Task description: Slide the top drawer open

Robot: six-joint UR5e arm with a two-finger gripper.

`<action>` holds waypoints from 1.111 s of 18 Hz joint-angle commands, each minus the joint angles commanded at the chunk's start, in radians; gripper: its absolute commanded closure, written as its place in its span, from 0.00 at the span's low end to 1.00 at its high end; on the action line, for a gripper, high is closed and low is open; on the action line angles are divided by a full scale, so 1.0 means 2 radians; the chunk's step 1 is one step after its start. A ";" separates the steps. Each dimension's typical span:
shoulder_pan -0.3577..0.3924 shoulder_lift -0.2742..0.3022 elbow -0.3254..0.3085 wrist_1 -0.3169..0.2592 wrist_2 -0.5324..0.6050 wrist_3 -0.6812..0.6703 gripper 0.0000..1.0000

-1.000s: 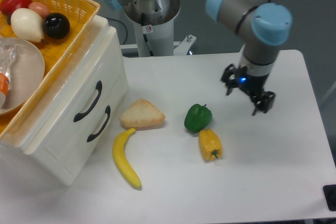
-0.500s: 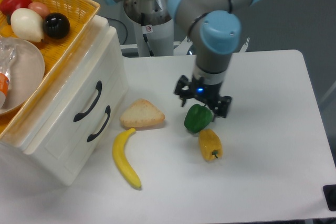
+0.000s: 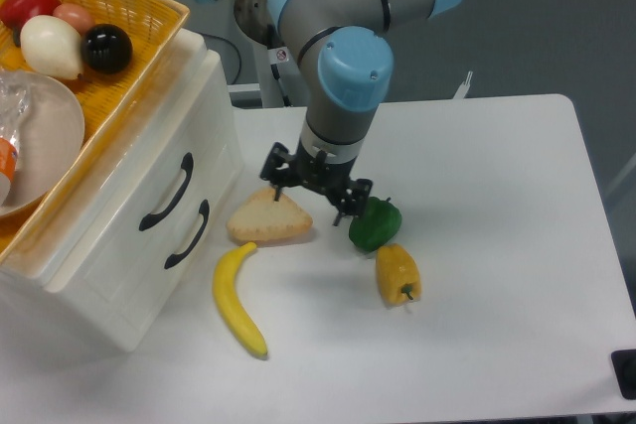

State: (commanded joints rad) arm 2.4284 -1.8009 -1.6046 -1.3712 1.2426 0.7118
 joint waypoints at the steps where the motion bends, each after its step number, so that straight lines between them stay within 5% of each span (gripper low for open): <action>1: -0.008 0.000 0.002 -0.002 -0.001 0.000 0.00; 7: -0.031 -0.013 0.028 -0.001 -0.018 -0.045 0.00; 20: -0.041 -0.020 0.028 -0.019 -0.072 -0.044 0.00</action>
State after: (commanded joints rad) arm 2.3454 -1.8408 -1.5478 -1.4097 1.0983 0.6228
